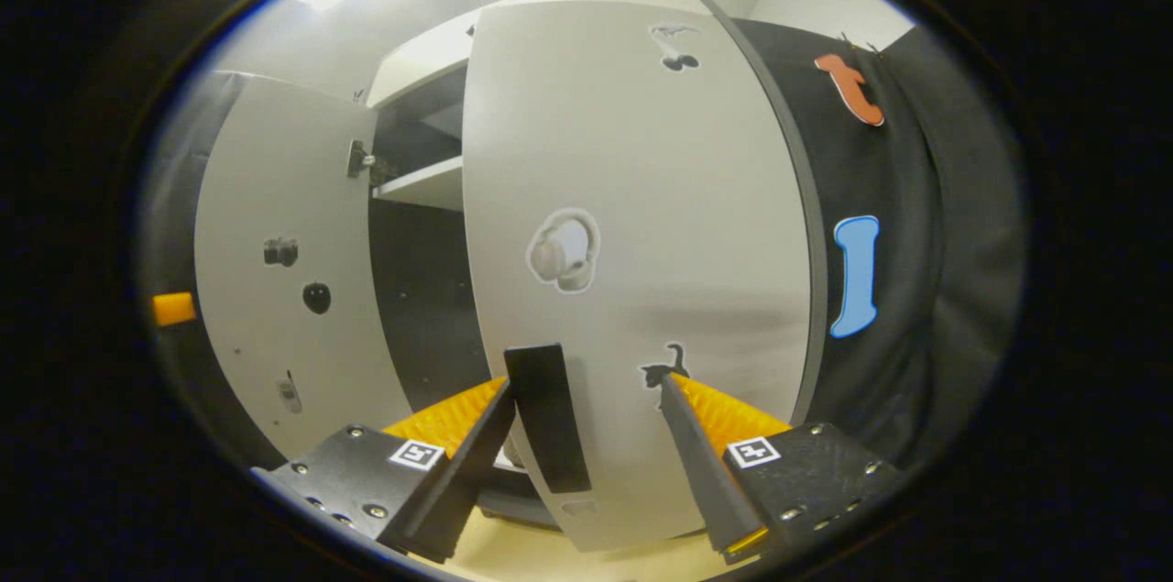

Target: Grab one shoe with the right hand and put it into the shoe cabinet, grab the other shoe with the left hand and put it into the shoe cabinet; then close the right door with the right hand and the left door with the left hand.

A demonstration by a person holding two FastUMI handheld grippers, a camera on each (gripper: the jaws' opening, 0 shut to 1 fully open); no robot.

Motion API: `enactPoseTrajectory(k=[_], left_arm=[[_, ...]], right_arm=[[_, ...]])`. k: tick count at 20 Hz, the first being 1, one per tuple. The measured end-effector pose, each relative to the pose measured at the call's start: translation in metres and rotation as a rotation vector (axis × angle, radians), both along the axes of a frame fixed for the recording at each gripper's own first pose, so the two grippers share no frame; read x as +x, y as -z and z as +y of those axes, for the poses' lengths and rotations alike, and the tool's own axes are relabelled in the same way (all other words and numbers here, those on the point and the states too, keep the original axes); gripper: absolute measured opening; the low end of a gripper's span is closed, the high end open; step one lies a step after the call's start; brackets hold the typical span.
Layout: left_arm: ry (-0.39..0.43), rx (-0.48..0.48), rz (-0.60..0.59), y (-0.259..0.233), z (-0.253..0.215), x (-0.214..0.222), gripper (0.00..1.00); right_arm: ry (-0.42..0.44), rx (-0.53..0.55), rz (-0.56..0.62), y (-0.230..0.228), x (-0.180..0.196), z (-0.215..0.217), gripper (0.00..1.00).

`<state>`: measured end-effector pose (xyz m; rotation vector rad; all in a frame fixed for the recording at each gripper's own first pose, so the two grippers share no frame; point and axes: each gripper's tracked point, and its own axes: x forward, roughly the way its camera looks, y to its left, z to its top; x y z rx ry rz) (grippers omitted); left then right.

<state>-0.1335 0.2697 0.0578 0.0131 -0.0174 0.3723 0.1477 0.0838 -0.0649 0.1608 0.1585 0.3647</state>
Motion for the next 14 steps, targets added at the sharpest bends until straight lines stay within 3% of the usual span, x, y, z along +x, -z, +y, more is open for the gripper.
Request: enactPoseTrajectory(k=[9, 14], left_arm=[[0.055, -0.009, 0.017, 0.022, 0.009, 0.026, 0.93], [0.152, -0.085, 0.015, 0.028, -0.006, 0.032, 0.93]], right_arm=[[0.050, -0.033, -0.005, 0.000, -0.006, -0.025, 0.96], [0.042, -0.019, 0.010, 0.001, -0.004, -0.021, 0.95]])
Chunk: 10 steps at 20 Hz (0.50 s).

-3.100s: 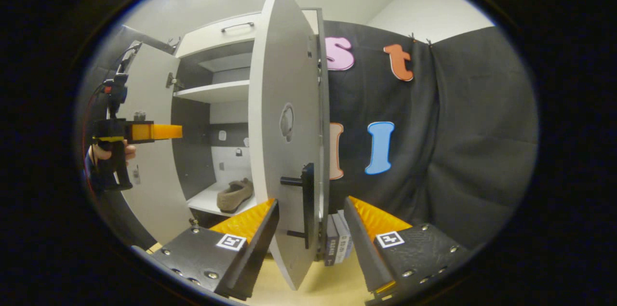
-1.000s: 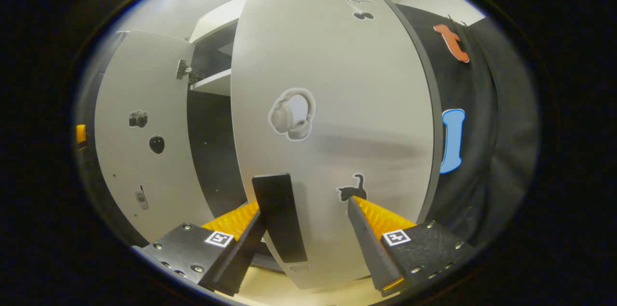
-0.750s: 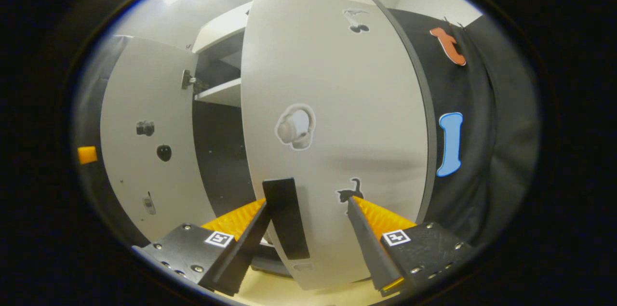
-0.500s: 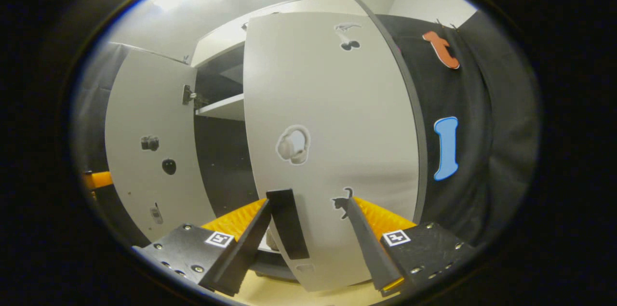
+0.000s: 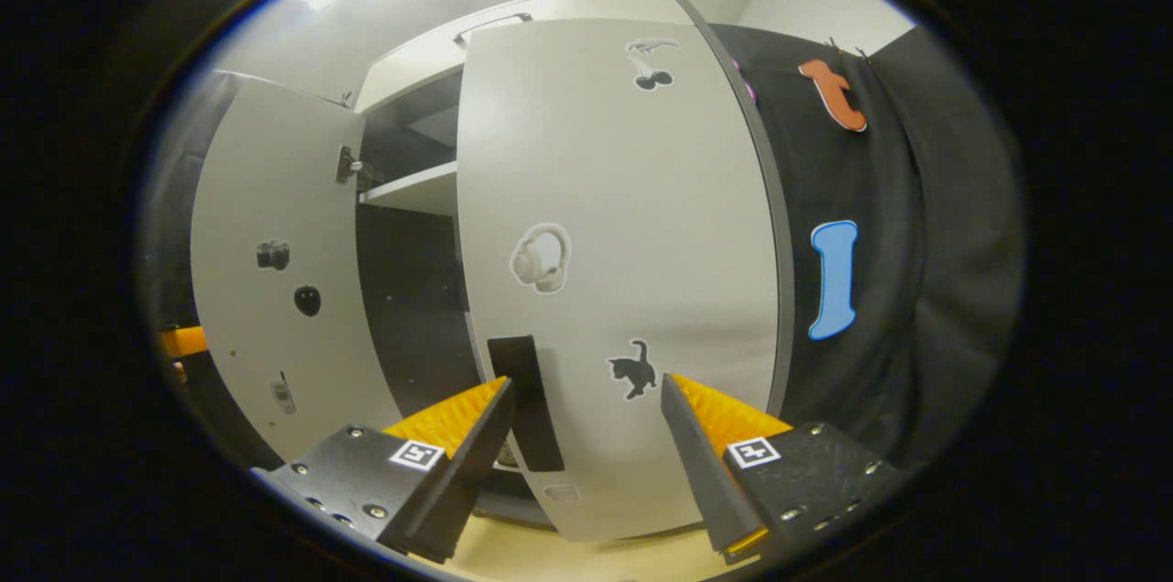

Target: Grab one shoe with the right hand and put it into the shoe cabinet, grab the other shoe with the left hand and put it into the shoe cabinet; then close the right door with the right hand and the left door with the left hand.

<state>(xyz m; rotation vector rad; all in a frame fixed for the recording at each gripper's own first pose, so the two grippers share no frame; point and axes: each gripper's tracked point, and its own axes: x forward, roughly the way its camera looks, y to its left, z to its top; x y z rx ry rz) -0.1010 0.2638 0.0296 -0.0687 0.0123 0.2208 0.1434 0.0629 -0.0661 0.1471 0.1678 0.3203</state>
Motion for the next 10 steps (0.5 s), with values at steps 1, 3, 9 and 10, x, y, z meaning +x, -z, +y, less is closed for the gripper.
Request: enactPoseTrajectory(k=[1, 3, 9, 10], left_arm=[[0.013, -0.004, -0.002, 0.001, -0.001, 0.000, 0.89], [0.040, -0.004, -0.005, 0.000, -0.006, 0.000, 0.88], [0.152, -0.024, -0.005, 0.005, -0.057, 0.025, 0.88], [0.167, -0.019, -0.003, 0.005, -0.064, 0.028, 0.88]], right_arm=[[-0.002, 0.006, -0.001, -0.001, 0.001, 0.000, 0.95], [-0.003, 0.007, -0.002, -0.003, 0.002, -0.001, 0.96], [0.017, -0.001, -0.008, -0.005, -0.001, -0.017, 0.96], [0.023, -0.002, -0.009, -0.006, -0.001, -0.020, 0.96]])
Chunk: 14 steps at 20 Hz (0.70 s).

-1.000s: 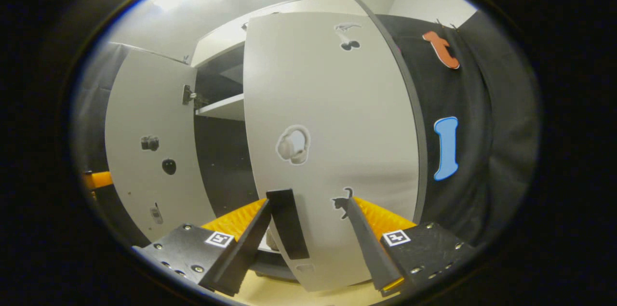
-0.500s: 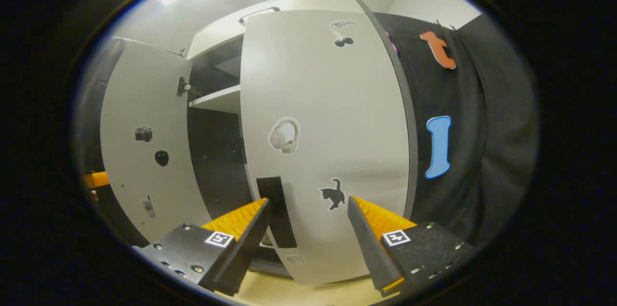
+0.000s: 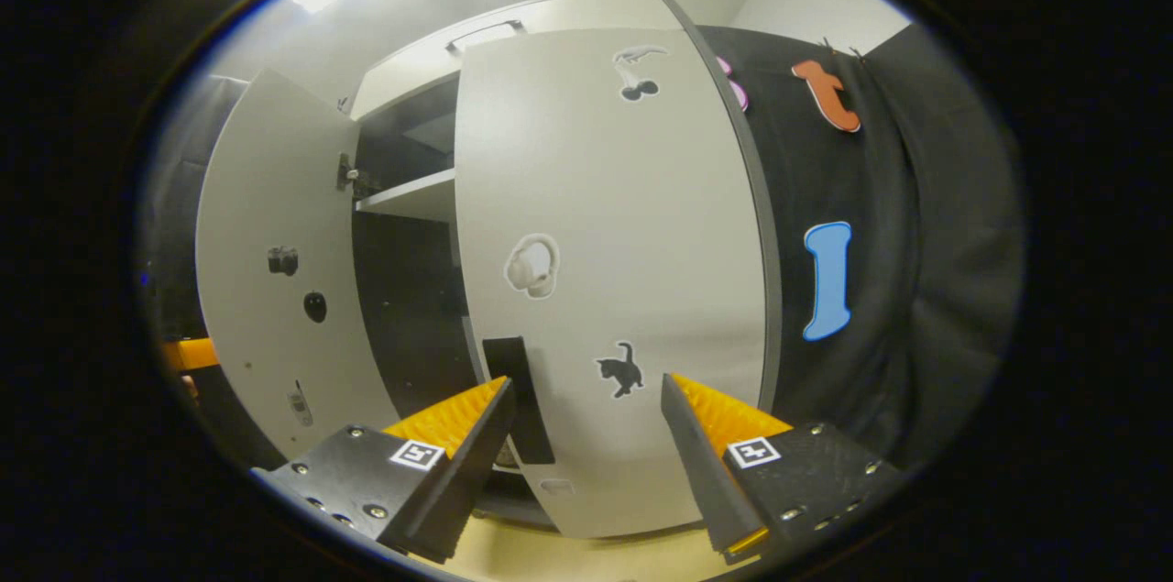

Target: Grab one shoe with the right hand and put it into the shoe cabinet, grab the other shoe with the left hand and put it into the shoe cabinet; then close the right door with the right hand and the left door with the left hand.

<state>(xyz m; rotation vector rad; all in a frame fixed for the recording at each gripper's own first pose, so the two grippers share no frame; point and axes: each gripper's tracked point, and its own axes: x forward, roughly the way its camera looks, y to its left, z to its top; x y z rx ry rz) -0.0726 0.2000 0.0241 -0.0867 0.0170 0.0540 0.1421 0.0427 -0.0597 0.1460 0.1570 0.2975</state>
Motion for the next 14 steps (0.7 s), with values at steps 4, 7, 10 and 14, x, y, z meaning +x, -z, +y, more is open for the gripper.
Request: enactPoseTrajectory(k=[4, 7, 10, 14], left_arm=[[0.044, 0.017, -0.001, 0.001, -0.017, 0.010, 0.90], [0.086, -0.002, 0.000, 0.004, -0.031, 0.019, 0.92], [0.122, -0.013, -0.003, 0.006, -0.046, 0.033, 0.92], [0.131, 0.014, -0.012, 0.008, -0.060, 0.056, 0.99]], right_arm=[[0.036, -0.006, 0.004, 0.001, -0.003, -0.019, 0.96], [0.067, -0.017, 0.005, 0.001, -0.006, -0.034, 0.96], [0.099, -0.009, 0.005, 0.000, -0.010, -0.048, 0.96], [0.144, -0.013, -0.002, -0.004, -0.019, -0.070, 0.96]])
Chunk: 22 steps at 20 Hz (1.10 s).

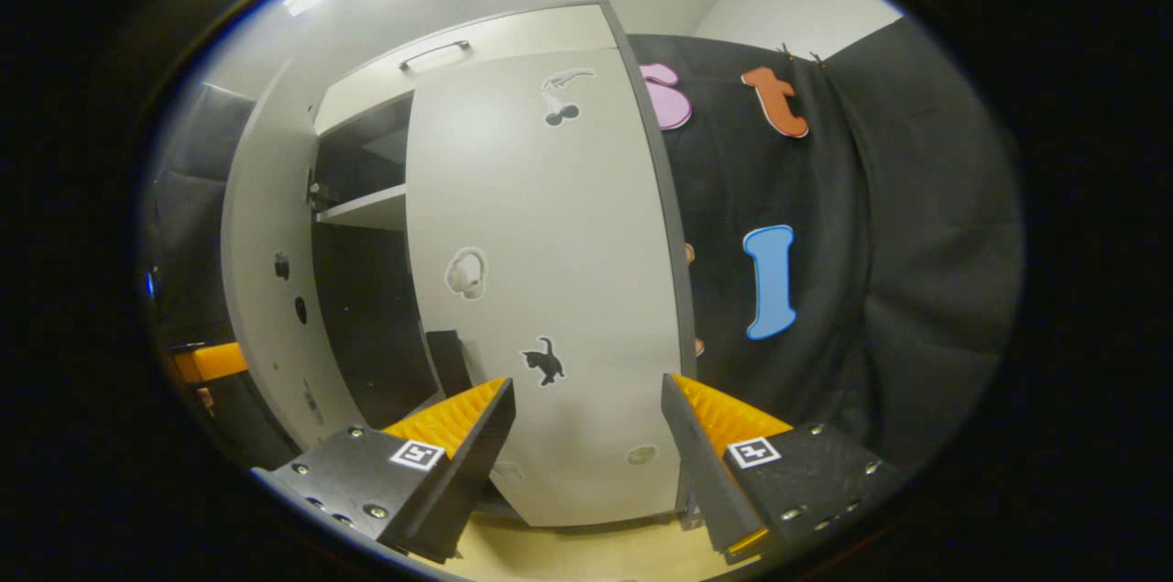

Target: Grab one shoe with the right hand and put it into the shoe cabinet, grab the other shoe with the left hand and put it into the shoe cabinet; then close the right door with the right hand and the left door with the left hand.

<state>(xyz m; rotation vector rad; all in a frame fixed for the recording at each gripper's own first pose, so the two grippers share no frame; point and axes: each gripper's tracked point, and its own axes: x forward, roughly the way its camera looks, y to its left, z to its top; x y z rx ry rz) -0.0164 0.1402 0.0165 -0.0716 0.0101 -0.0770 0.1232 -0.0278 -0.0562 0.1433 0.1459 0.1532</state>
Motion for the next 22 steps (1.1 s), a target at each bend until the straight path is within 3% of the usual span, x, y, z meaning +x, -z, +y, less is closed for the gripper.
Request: enactPoseTrajectory(k=[10, 13, 22], left_arm=[[0.081, -0.040, 0.021, 0.006, -0.042, 0.062, 1.00], [0.088, -0.062, 0.031, 0.008, -0.047, 0.070, 0.99], [0.066, -0.008, 0.026, 0.008, -0.054, 0.099, 0.99]], right_arm=[[0.126, -0.028, 0.002, -0.006, -0.026, -0.063, 0.97], [0.159, -0.039, 0.004, -0.005, -0.033, -0.078, 0.96], [0.213, -0.061, 0.004, -0.004, -0.041, -0.102, 0.96]])
